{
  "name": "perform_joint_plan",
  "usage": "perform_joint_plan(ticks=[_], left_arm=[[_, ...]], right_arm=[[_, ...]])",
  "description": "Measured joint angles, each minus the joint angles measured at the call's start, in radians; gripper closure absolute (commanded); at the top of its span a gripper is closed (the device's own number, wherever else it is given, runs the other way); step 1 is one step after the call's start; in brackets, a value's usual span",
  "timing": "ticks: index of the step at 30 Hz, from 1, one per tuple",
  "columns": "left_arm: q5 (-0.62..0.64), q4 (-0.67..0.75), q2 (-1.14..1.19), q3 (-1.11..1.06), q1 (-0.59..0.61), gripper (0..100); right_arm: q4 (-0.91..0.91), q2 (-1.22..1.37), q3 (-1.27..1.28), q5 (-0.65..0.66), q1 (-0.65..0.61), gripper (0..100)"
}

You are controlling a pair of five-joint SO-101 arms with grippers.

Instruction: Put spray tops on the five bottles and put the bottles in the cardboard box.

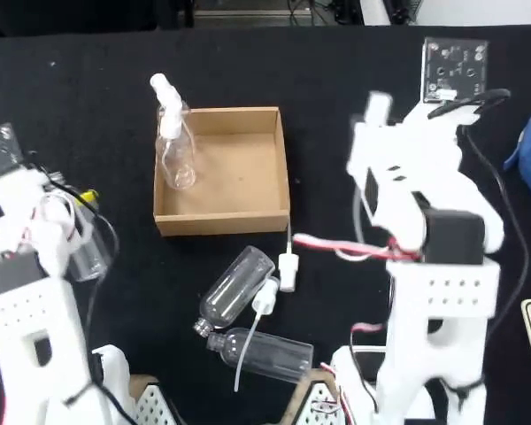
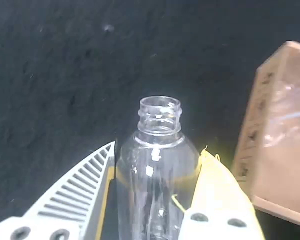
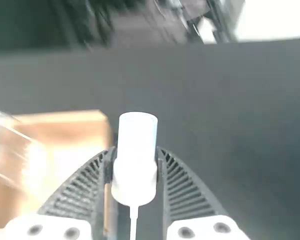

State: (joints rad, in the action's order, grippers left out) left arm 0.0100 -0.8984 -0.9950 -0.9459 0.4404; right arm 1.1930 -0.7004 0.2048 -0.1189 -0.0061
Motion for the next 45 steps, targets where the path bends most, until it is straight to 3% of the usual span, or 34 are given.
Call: perform_joint_plan(ticks=[5, 11, 19, 26, 33, 45], left_arm=[[0.000, 0.003, -0.239, -0.083, -0.135, 97], [-0.048, 0.003, -0.525, -0.163, -0.336, 97], [-0.068, 0.107, -0.822, -0.390, -0.522, 97], [-0.068, 0.123, -0.818, -0.419, -0.647, 97], [-0.068, 0.126, -0.818, -0.419, -0.746, 97], [-0.071, 0.150, -0.818, -0.445, -0.750, 97]], right_arm=[[-0.021, -0.006, -0.130, -0.118, -0.126, 98.7], [-0.178, -0.018, -0.146, -0.241, -0.207, 98.7], [-0.227, -0.018, -0.146, -0.278, -0.336, 98.7], [-0.311, -0.080, -0.086, -0.278, -0.364, 98.7], [-0.516, -0.175, 0.094, -0.278, -0.404, 98.7], [-0.586, -0.181, 0.135, -0.278, -0.491, 98.7]])
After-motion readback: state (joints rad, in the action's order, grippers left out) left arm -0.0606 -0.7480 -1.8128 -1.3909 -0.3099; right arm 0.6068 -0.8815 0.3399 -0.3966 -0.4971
